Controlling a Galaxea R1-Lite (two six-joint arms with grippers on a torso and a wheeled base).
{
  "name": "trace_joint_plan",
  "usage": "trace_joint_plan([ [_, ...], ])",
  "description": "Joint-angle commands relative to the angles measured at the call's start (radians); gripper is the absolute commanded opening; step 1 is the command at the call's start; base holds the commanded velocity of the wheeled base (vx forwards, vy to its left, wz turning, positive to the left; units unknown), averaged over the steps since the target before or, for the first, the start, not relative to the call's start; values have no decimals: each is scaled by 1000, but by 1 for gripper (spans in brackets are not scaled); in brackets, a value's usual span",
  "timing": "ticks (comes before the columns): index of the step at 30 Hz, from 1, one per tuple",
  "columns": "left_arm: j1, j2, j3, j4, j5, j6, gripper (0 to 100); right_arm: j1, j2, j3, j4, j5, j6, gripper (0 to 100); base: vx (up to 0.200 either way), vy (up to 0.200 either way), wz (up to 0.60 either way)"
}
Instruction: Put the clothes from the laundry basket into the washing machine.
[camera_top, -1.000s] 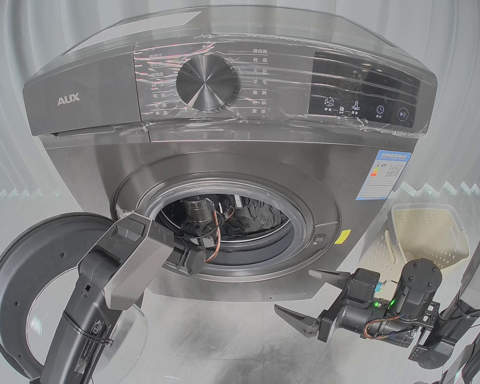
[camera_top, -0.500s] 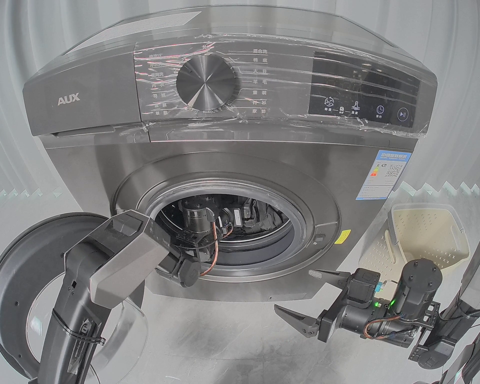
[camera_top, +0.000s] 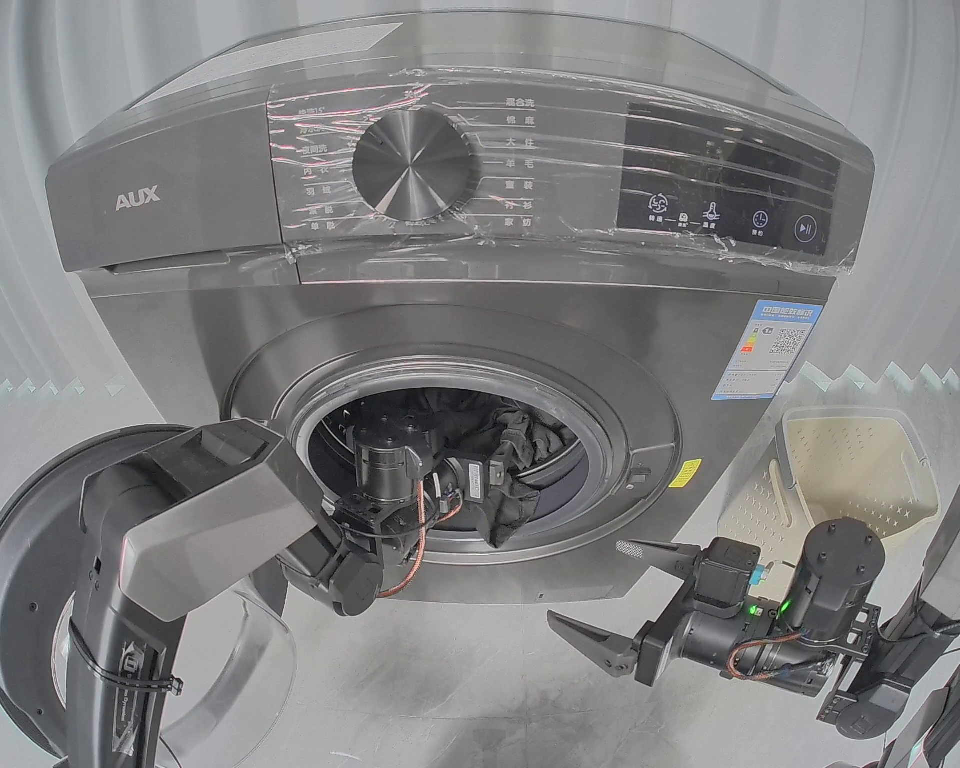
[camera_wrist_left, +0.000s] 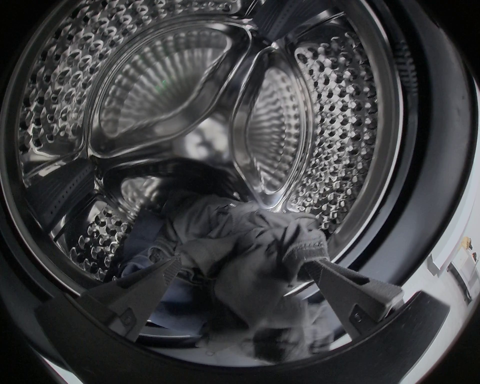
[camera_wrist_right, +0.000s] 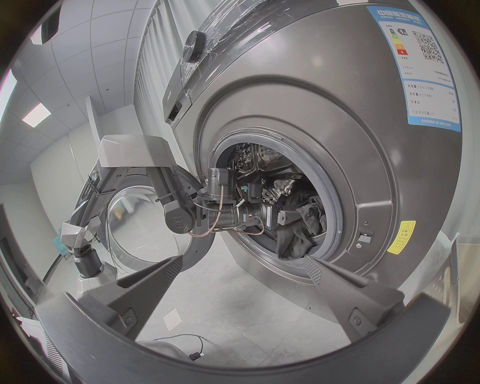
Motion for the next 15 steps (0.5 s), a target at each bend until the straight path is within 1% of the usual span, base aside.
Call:
trace_joint_plan([
  [1,-21,-33,23,-6,-14,2,100,4,-1,0,0,0,0,100,0,0,0],
  [6,-46,-20,5,-2,-38,0,100,3,-1,0,0,0,0,100,0,0,0],
  [7,-51,2,-7,2,-52,-1,100,3,1,0,0,0,0,100,0,0,0],
  [15,-51,86,-4,6,-55,0,100,3,1,-1,-2,0,0,100,0,0,0],
])
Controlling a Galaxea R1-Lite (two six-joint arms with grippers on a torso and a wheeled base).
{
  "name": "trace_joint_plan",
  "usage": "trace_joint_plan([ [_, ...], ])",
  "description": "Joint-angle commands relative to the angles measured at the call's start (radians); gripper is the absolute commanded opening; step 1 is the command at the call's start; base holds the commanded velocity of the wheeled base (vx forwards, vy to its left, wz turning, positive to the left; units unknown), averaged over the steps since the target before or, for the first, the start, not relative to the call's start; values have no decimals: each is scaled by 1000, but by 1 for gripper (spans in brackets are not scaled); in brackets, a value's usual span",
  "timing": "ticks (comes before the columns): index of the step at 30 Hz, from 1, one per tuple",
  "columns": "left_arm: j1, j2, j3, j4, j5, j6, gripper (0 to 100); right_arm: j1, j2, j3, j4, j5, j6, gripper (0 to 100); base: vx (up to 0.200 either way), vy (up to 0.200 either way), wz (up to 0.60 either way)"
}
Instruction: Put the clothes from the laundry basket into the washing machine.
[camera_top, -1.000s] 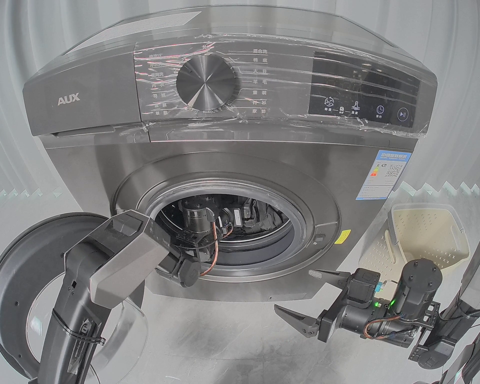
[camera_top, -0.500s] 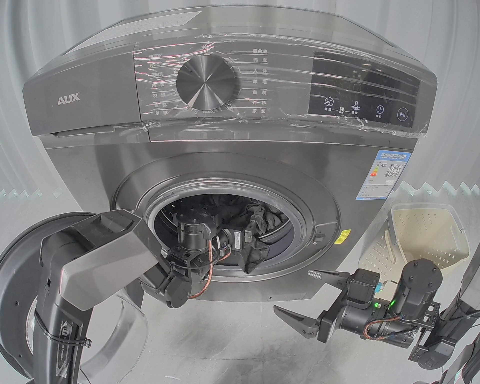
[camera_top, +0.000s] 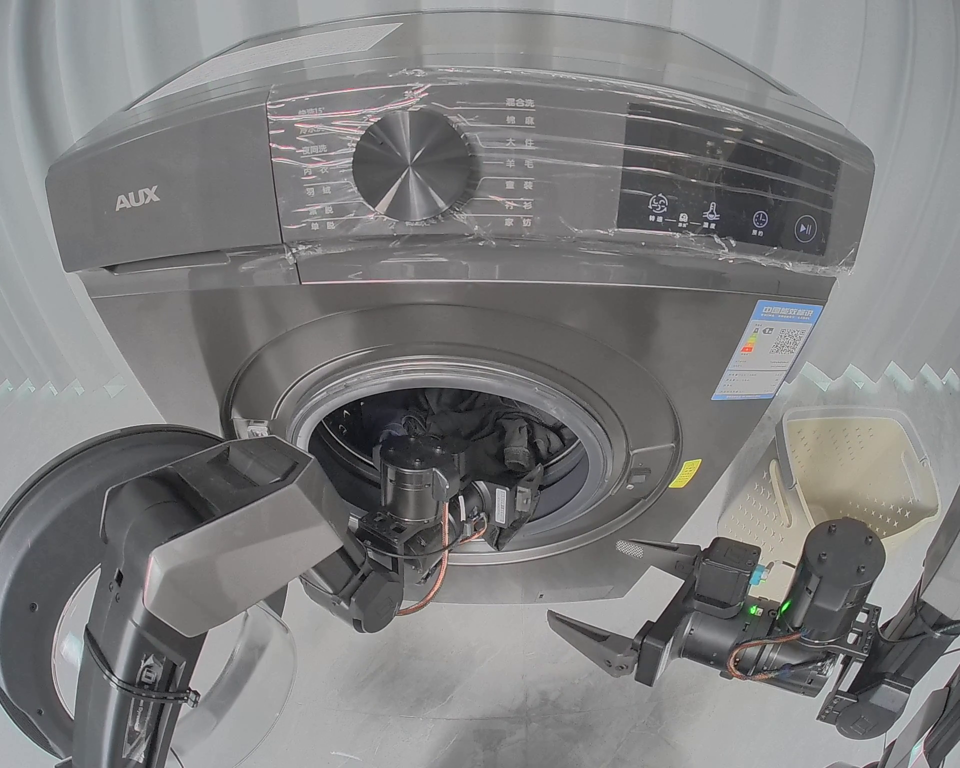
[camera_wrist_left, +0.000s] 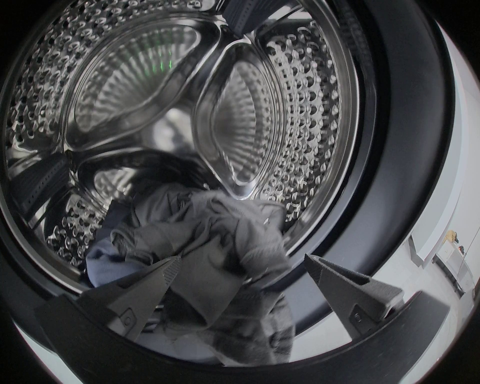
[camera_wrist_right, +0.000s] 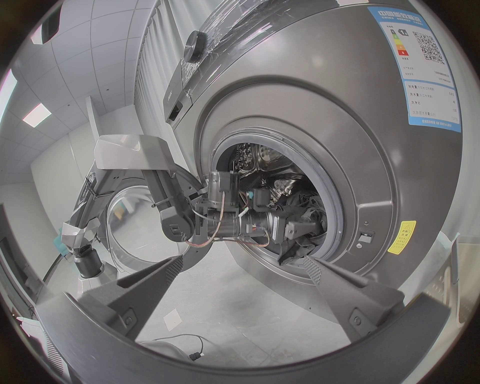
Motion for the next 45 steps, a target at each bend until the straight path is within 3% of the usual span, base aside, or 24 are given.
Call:
trace_joint_plan([
  [1,-1,53,3,0,0,0,100,2,1,-1,-1,0,0,100,0,0,0],
  [3,-1,76,-9,0,0,1,100,2,1,-1,-1,2,0,100,0,0,0],
  [4,-3,84,-10,1,-2,4,0,2,1,-1,-1,0,0,100,0,0,0],
  [12,2,102,-84,23,0,3,0,3,1,-3,-1,0,0,100,0,0,0],
  [29,79,237,-601,41,96,0,0,3,1,-24,-1,0,0,100,0,0,0],
  [35,93,294,-738,70,92,4,0,5,3,-24,-1,0,0,100,0,0,0],
  [45,91,326,-819,156,83,-11,0,0,3,-24,-1,0,0,100,0,0,0],
])
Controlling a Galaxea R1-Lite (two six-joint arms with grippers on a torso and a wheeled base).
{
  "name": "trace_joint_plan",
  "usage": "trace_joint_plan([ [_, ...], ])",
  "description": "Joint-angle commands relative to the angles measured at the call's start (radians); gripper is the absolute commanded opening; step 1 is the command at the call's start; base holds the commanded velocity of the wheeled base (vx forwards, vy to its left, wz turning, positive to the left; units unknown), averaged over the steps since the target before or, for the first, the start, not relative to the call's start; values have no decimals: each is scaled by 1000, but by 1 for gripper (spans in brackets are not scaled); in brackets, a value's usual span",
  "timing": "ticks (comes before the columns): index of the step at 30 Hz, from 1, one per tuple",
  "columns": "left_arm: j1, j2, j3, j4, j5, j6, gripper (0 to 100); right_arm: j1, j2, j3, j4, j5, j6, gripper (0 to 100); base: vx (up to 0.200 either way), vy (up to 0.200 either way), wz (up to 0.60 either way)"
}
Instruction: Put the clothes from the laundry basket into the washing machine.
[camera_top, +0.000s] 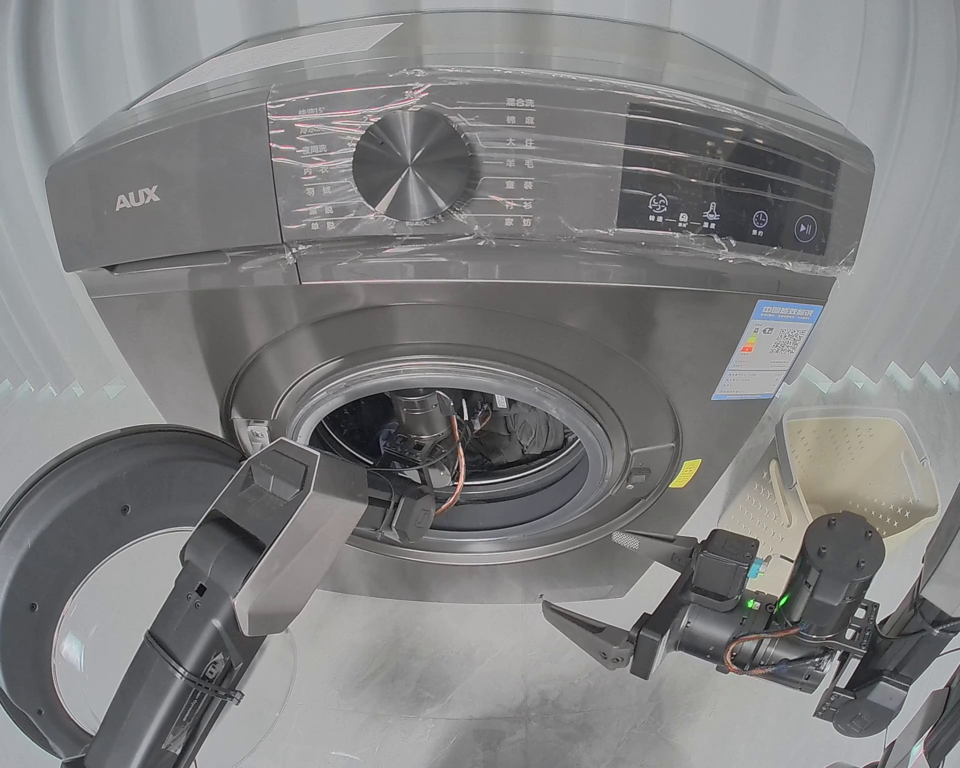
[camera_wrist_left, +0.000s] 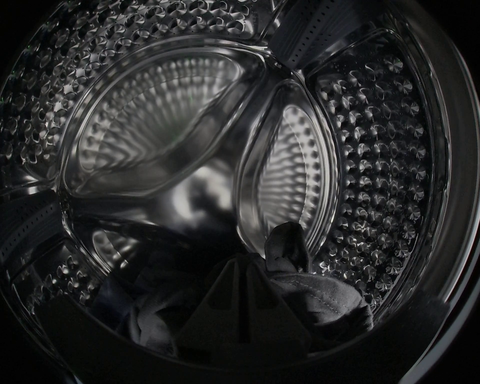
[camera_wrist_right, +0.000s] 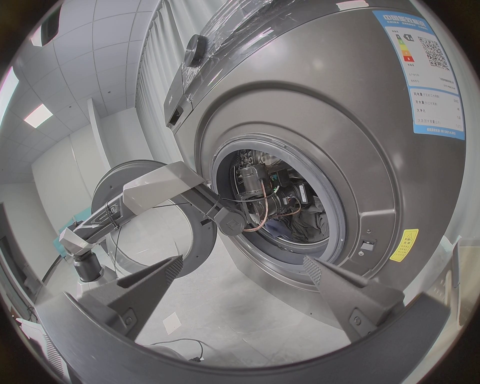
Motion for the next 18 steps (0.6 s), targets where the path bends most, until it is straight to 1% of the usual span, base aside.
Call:
trace_joint_plan([
  [1,2,28,-19,14,0,-15,0,0,1,0,-1,0,0,100,0,0,0],
  [4,2,28,-19,14,2,-30,0,-2,1,0,0,0,0,100,0,0,0],
  [9,2,28,-19,18,3,-30,0,0,1,0,0,2,0,100,0,0,0],
  [10,1,26,-19,20,5,-30,100,-2,1,0,0,0,0,100,0,0,0],
  [14,-8,8,50,20,5,-35,100,-5,-1,0,0,2,0,100,0,0,0],
  [16,-8,8,50,20,5,-35,100,-5,-1,0,0,2,0,100,0,0,0],
  [17,-13,-14,122,18,3,-33,100,-5,-1,0,0,2,0,100,0,0,0],
  [18,-13,-17,134,18,3,-33,100,-5,-1,0,0,2,0,100,0,0,0],
])
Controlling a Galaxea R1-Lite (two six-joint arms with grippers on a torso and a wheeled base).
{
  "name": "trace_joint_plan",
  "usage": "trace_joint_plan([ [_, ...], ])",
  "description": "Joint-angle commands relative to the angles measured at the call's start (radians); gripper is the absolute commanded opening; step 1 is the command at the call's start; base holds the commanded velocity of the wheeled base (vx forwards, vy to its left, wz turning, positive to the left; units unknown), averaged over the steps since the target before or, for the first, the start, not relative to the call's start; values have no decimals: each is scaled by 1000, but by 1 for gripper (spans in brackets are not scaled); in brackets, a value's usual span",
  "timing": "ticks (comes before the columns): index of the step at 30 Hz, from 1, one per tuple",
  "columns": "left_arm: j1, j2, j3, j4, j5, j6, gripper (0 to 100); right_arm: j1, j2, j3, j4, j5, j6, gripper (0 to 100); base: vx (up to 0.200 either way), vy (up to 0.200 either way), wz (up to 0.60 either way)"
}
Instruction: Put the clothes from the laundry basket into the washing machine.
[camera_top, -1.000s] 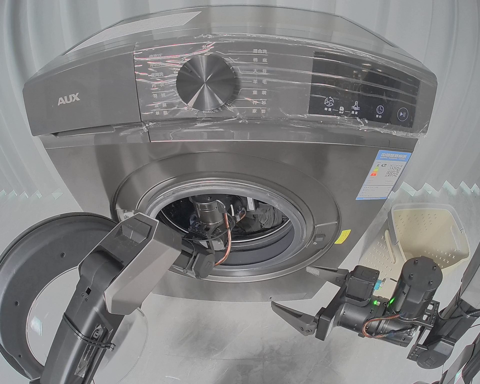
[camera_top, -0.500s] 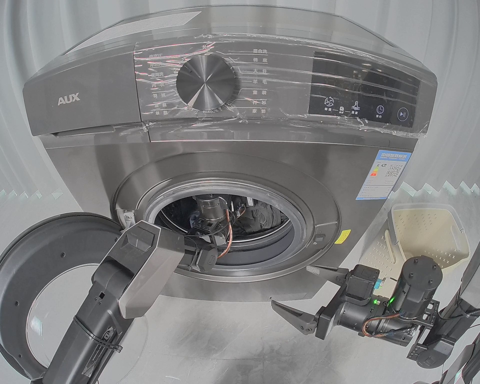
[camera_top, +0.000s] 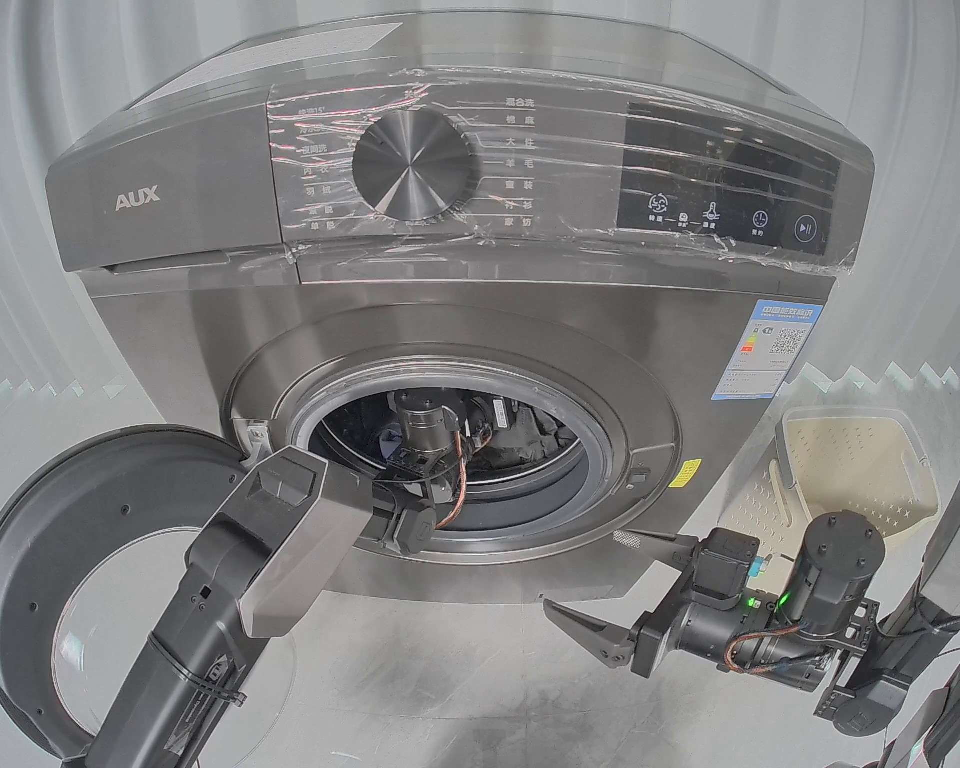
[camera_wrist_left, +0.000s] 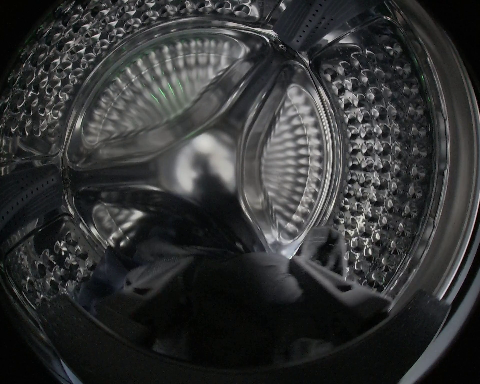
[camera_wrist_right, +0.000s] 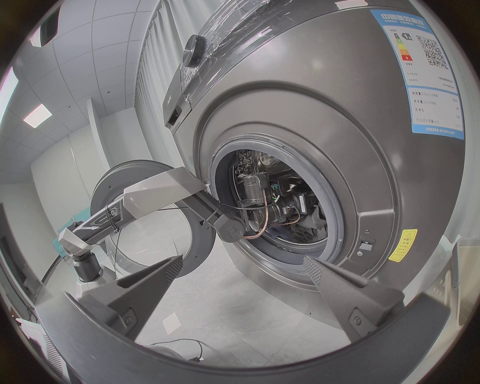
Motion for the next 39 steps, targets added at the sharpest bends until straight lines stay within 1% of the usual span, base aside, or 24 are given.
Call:
trace_joint_plan([
  [1,-8,-36,115,-4,-1,1,100,-1,-1,0,0,1,0,100,0,0,0],
  [8,-8,-45,130,-12,-1,1,100,-2,-2,0,0,1,0,100,0,0,0],
  [10,-11,-103,210,-21,-1,1,100,-2,-4,0,-2,1,0,100,0,0,0],
  [13,-25,-146,273,-35,-1,2,100,-2,-4,0,-2,1,0,100,0,0,0],
  [15,-39,-223,379,-45,-4,2,100,-1,-4,0,0,1,-2,100,0,0,0],
  [16,-39,-227,386,-44,-6,2,100,-1,-4,0,0,1,0,100,0,0,0],
  [17,-45,-270,449,-42,-9,2,100,1,-4,0,-2,1,0,100,0,0,0],
  [18,-48,-307,506,-42,-11,4,100,1,-4,-2,0,-1,-2,100,0,0,0],
  [22,-59,-345,596,-51,-9,13,100,1,-5,0,-2,-1,-2,100,0,0,0],
  [23,-59,-370,644,-64,-11,18,100,-1,-5,0,0,1,-2,100,0,0,0],
  [28,-62,-407,727,-117,-11,29,100,-1,-5,0,0,1,-2,100,0,0,0],
  [33,-64,-425,787,-142,-17,30,100,1,-5,0,-2,1,-2,100,0,0,0],
  [34,-71,-424,813,-160,-24,30,100,2,-5,0,0,-1,-2,100,0,0,0],
  [39,-80,-410,839,-197,-27,30,100,2,-5,2,0,-1,0,100,0,0,0],
])
